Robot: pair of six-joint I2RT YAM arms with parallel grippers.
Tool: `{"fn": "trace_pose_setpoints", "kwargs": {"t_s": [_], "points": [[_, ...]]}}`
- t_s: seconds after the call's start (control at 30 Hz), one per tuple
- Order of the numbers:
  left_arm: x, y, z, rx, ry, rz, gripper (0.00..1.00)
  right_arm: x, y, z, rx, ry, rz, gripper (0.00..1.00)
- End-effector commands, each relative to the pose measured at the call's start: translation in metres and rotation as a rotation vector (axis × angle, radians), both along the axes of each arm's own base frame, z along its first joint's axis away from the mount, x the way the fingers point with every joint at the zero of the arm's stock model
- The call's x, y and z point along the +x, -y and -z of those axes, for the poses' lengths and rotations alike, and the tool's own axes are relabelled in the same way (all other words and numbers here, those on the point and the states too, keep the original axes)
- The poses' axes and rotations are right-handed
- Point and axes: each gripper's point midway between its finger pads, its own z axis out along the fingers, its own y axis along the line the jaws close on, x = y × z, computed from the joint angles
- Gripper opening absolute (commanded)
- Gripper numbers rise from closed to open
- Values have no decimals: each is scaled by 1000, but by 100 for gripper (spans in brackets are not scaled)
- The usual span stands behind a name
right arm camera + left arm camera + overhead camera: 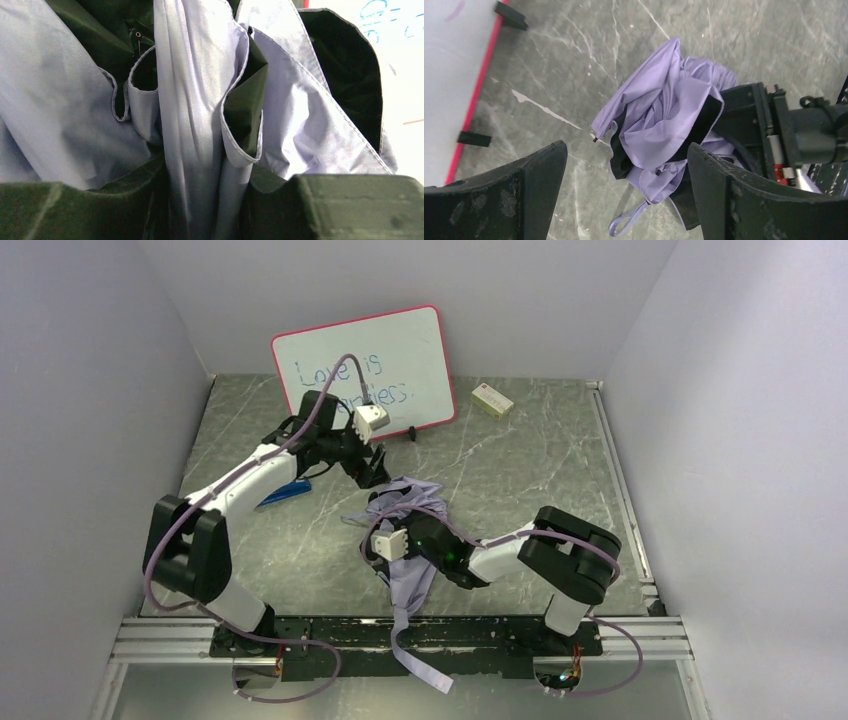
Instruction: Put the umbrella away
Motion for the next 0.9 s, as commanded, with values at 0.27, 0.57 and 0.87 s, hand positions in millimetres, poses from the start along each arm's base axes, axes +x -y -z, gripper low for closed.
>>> {"fn": "trace_pose_setpoints", "kwargs": {"t_s": [0.27,0.57,0.87], "points": [[-4,25,44,-18,-53,204,92,-10,8,21,-68,14,-42,10],[-57,38,108,103,-222,327,92,-10,12,19,-48,37,-26,9],[-82,30,143,211,-300,383,89,-10,10,17,-40,39,-37,9]]}}
